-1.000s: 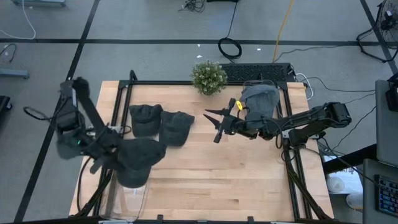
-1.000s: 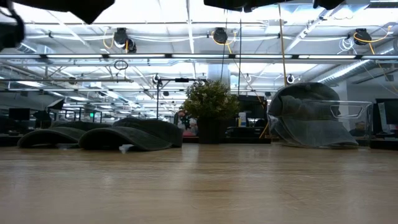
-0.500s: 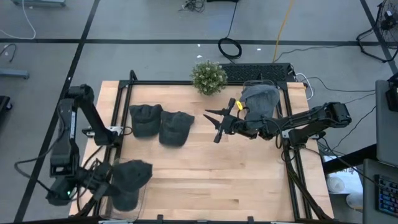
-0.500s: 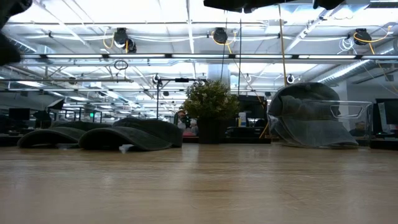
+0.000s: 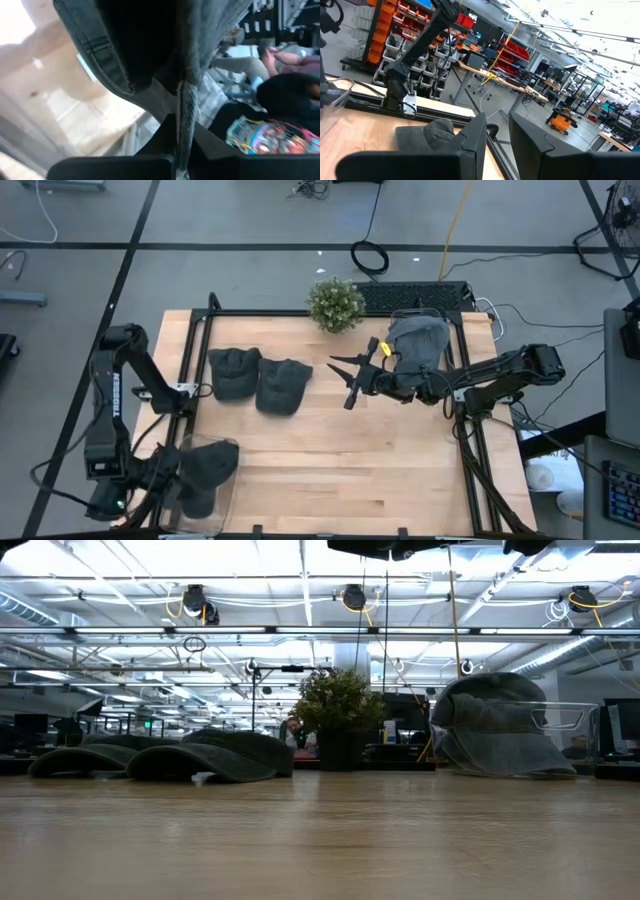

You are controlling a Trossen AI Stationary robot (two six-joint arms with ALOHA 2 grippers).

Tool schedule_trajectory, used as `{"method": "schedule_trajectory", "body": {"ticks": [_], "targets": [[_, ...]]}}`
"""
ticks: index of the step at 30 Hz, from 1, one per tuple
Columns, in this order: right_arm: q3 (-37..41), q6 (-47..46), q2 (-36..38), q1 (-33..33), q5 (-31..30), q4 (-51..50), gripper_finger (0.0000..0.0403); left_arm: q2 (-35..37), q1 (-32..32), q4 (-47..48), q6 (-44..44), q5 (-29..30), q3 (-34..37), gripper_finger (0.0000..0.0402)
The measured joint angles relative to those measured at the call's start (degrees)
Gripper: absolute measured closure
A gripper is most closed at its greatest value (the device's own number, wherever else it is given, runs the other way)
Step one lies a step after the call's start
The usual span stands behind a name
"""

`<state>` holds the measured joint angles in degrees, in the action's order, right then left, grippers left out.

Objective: Pick & Place hat
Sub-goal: Put the right black cap into the bottom transparent bin

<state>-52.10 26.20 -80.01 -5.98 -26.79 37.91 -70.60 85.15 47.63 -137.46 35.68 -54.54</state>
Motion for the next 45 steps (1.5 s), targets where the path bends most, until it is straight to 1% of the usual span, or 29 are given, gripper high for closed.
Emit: {"method": "schedule_trajectory", "body": {"ticks": [2, 4, 7, 17, 18, 19, 21, 23, 26, 29, 33, 41, 43, 45], "targets": [[0.0, 0.05, 0.0, 0.0, 0.0, 0.01, 0.0328, -0.9, -0.47, -0.82, 3.12, 1.62, 0.01, 0.0392], [0.0, 0.03, 0.0, 0.0, 0.02, -0.02, 0.0328, -1.46, -0.64, -1.69, 6.67, 5.99, 0.01, 0.0392], [0.0, 0.13, 0.0, 0.0, 0.02, 0.0, 0.0328, -1.92, -0.93, -1.21, 7.97, 9.73, 0.01, 0.0392], [0.0, 1.45, 0.0, 0.0, 0.02, 0.08, 0.0328, -2.96, -7.36, -1.03, 10.31, 10.36, 0.03, 0.0392], [0.0, 1.48, 0.0, 0.0, 0.02, 0.22, 0.0328, -2.92, -8.16, -1.41, 10.3, 9.75, 0.03, 0.0392], [0.0, 1.49, 0.0, 0.0, 0.02, 0.28, 0.0328, -2.92, -9.08, -1.78, 10.29, 7.92, 0.03, 0.0392], [0.02, 1.52, 0.0, 0.0, 0.02, 0.43, 0.0328, -2.94, -10.98, -3.1, 10.24, 2.22, 0.03, 0.0392], [0.02, 1.68, 0.0, 0.0, 0.02, 0.42, 0.0328, -2.94, -12.46, -3.54, 10.28, -1.94, 0.03, 0.0392], [0.02, 1.7, 0.0, 0.0, 0.02, 0.42, 0.0328, -2.94, -14.02, -2.29, 10.31, -6.02, 0.03, 0.0388], [0.02, 1.7, 0.0, 0.0, 0.02, 0.42, 0.0328, -2.94, -15.09, -0.78, 11.36, -8.48, 0.03, 0.0357], [0.02, 1.7, 0.0, 0.0, 0.02, 0.42, 0.0328, -2.92, -15.83, 1.21, 11.42, -10.99, 0.03, 0.0301], [0.02, 1.55, 0.0, 0.0, 0.02, 0.39, 0.0328, -2.07, -15.81, 3.04, 8.37, -20.64, 0.04, 0.0176], [0.02, 1.53, 0.0, 0.0, 0.02, 0.39, 0.0328, -0.91, -15.64, 2.34, 9.22, -20.83, 0.03, 0.0151], [0.02, 1.51, 0.0, 0.0, 0.02, 0.39, 0.0328, 0.78, -15.44, 1.76, 10.33, -18.83, 0.03, 0.013]]}}
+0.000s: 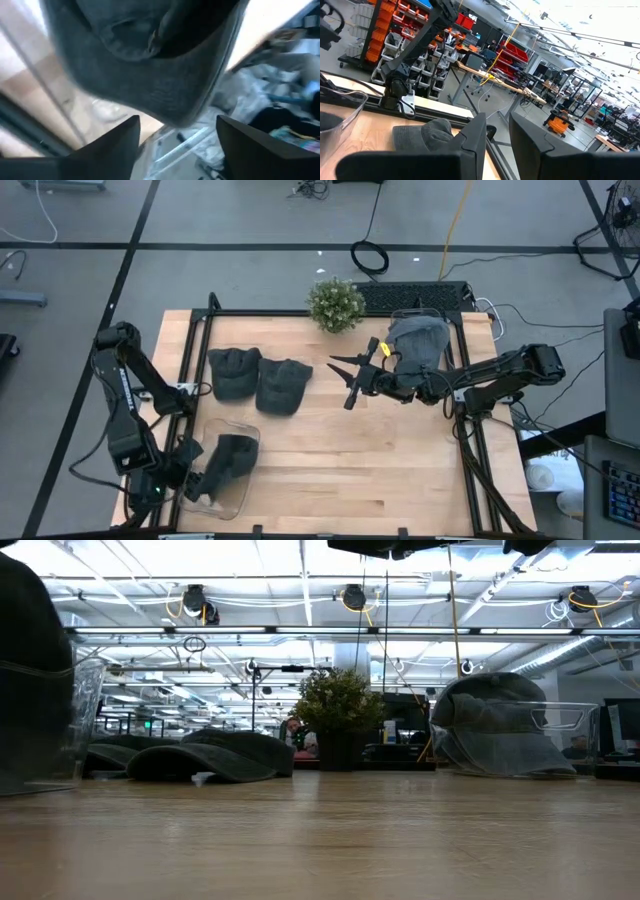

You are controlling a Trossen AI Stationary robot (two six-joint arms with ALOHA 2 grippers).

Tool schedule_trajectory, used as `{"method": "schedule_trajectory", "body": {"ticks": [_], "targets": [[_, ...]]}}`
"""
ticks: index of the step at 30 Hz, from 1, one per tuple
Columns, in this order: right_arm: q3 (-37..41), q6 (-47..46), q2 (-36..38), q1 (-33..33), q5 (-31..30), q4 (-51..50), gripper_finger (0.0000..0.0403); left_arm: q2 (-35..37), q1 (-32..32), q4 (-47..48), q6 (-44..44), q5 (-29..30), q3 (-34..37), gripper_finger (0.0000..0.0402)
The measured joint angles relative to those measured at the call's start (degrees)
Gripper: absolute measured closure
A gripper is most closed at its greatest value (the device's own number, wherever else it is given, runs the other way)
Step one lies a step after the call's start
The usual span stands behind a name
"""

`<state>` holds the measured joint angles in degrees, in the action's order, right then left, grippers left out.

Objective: Pick & Place hat
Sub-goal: Put the right black cap into the bottom transparent bin

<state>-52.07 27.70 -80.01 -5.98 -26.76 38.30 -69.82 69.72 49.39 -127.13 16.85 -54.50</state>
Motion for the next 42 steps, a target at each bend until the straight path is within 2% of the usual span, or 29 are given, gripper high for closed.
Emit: {"method": "schedule_trajectory", "body": {"ticks": [8, 12, 17, 21, 25, 27, 31, 35, 42], "targets": [[0.0, -2.95, 0.0, 0.0, 0.27, -3.51, 0.0328, 6.05, 0.17, 0.21, 8.85, 10.99, 0.0, 0.0085], [0.0, -4.03, -0.02, 0.0, 6.5, -6.55, 0.0328, 6.95, 0.13, 0.17, 14.3, 16.01, 0.0, 0.0077], [0.0, -4.05, -0.02, -0.02, 8.35, -6.8, 0.0328, 6.01, -2.36, 0.5, 16.76, 17.0, 0.0, 0.0078], [0.0, -3.95, -0.02, 0.0, 8.15, -6.43, 0.0328, 5.83, -7.49, 0.72, 15.63, 13.49, 0.0, 0.008], [0.0, -3.91, -0.02, 0.0, 8.15, -6.45, 0.0328, 5.21, -12.92, 0.69, 20.25, 10.3, 0.0, 0.008], [0.0, -3.91, -0.02, 0.0, 8.15, -6.45, 0.0328, 4.78, -15.65, 0.35, 25.1, 7.96, 0.0, 0.008], [0.0, -3.86, -0.02, 0.0, 8.11, -6.47, 0.0328, 3.67, -20.13, -1.78, 41.15, 3.59, 0.0, 0.008], [0.0, -3.39, -0.02, 0.0, 8.12, -7.07, 0.0328, 2.82, -24.1, -4.84, 53.46, -0.35, 0.0, 0.008], [0.0, -3.26, -0.02, 0.0, 8.17, -6.91, 0.0328, 2.28, -33.3, -4.14, 65.86, -14.1, 0.0, 0.008]]}}
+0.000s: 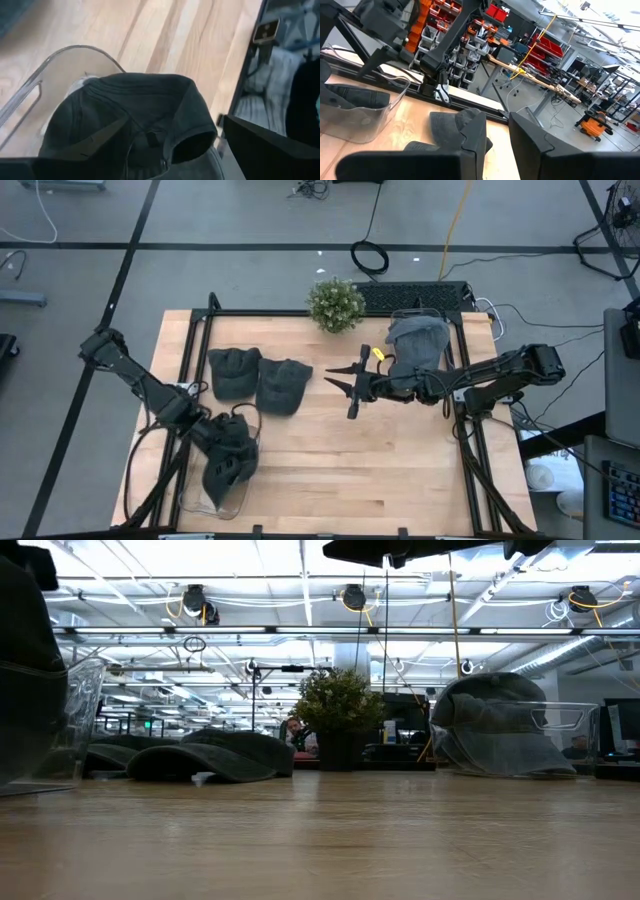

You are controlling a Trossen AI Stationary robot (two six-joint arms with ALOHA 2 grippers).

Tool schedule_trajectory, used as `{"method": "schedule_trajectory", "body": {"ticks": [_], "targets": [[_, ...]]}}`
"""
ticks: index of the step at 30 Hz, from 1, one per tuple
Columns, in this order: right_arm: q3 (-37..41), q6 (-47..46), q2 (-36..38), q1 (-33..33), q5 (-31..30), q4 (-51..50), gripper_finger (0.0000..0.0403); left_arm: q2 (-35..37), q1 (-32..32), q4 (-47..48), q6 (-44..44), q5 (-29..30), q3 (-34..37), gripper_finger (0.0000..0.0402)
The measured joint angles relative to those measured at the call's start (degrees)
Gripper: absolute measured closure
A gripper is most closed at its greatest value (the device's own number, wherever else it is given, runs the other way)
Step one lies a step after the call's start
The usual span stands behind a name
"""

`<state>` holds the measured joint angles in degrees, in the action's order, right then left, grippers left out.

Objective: Pick & Place hat
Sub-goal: Put the right black cap into the bottom transparent bin

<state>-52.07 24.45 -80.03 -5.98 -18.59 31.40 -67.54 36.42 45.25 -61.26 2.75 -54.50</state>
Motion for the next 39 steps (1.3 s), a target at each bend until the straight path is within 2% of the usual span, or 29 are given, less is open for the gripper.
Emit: {"method": "schedule_trajectory", "body": {"ticks": [7, 14, 21, 26, 28, 30, 32, 35, 36, 39], "targets": [[0.0, -0.13, 0.0, 0.0, 0.23, 0.02, 0.0328, -0.75, -7.33, -1.41, 11.43, -11.51, 0.0, 0.008], [0.0, -0.15, 0.0, 0.0, 0.5, 0.03, 0.0328, -3.15, -8.96, -1.53, 19.53, -13.06, -0.02, 0.008], [0.0, -0.17, 0.0, 0.02, 0.52, 0.04, 0.0328, -9.37, -10.27, -0.23, 21.56, -16.26, -0.02, 0.008], [0.0, -0.19, 0.0, 0.04, 0.52, 0.27, 0.0328, -12.73, -10.85, 1.07, 18.66, -22.78, -0.02, 0.0092], [0.0, -0.45, 0.0, 0.04, 0.52, 0.26, 0.0328, -13.35, -11.32, 1.1, 17.56, -26.04, -0.02, 0.0121], [0.0, -0.82, 0.0, 0.04, 0.52, 0.24, 0.0328, -13.5, -11.64, 0.9, 17.56, -28.35, -0.02, 0.0167], [0.0, -0.94, 0.0, 0.04, 0.52, 0.07, 0.0328, -13.5, -11.73, 0.81, 18.17, -29.42, -0.02, 0.0233], [0.0, -1.03, 0.0, 0.04, 0.52, 0.02, 0.0328, -13.5, -12.05, 1.05, 20.28, -29.91, -0.61, 0.0351], [0.0, -1.05, 0.0, 0.04, 0.52, 0.02, 0.0328, -13.5, -12.32, 1.05, 20.72, -29.92, -1.1, 0.0374], [0.0, -1.04, 0.0, 0.04, 0.52, 0.02, 0.0328, -13.5, -12.98, 1.35, 21.65, -28.71, -3.35, 0.0382]]}}
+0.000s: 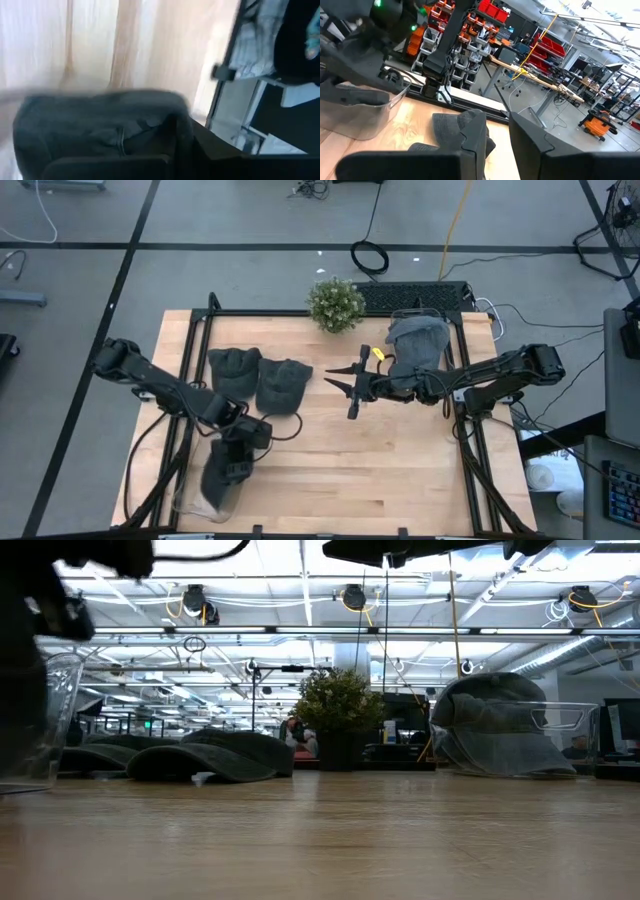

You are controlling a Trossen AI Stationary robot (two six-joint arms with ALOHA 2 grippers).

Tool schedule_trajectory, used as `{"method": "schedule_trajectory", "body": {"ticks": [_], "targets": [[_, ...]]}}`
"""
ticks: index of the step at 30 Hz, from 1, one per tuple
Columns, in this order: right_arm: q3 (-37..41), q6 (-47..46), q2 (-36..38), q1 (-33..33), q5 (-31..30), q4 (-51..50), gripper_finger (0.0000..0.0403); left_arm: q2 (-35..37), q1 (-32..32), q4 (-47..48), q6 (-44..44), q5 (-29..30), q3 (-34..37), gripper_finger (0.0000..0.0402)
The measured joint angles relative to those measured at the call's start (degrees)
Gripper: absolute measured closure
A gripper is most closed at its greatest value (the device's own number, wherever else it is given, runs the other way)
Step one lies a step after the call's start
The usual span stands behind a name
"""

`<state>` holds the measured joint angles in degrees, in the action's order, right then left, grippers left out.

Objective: Pick & Place hat
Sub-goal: Put the right black cap into the bottom transparent bin

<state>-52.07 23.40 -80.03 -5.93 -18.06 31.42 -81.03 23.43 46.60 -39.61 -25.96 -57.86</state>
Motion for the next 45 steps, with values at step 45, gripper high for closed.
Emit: {"method": "schedule_trajectory", "body": {"ticks": [45], "targets": [[0.0, -0.16, -0.02, 1.35, -0.02, 0.9, 0.0328, 64.67, 10.24, -56.97, 19.56, 20.76, 53.99, 0.0394]]}}
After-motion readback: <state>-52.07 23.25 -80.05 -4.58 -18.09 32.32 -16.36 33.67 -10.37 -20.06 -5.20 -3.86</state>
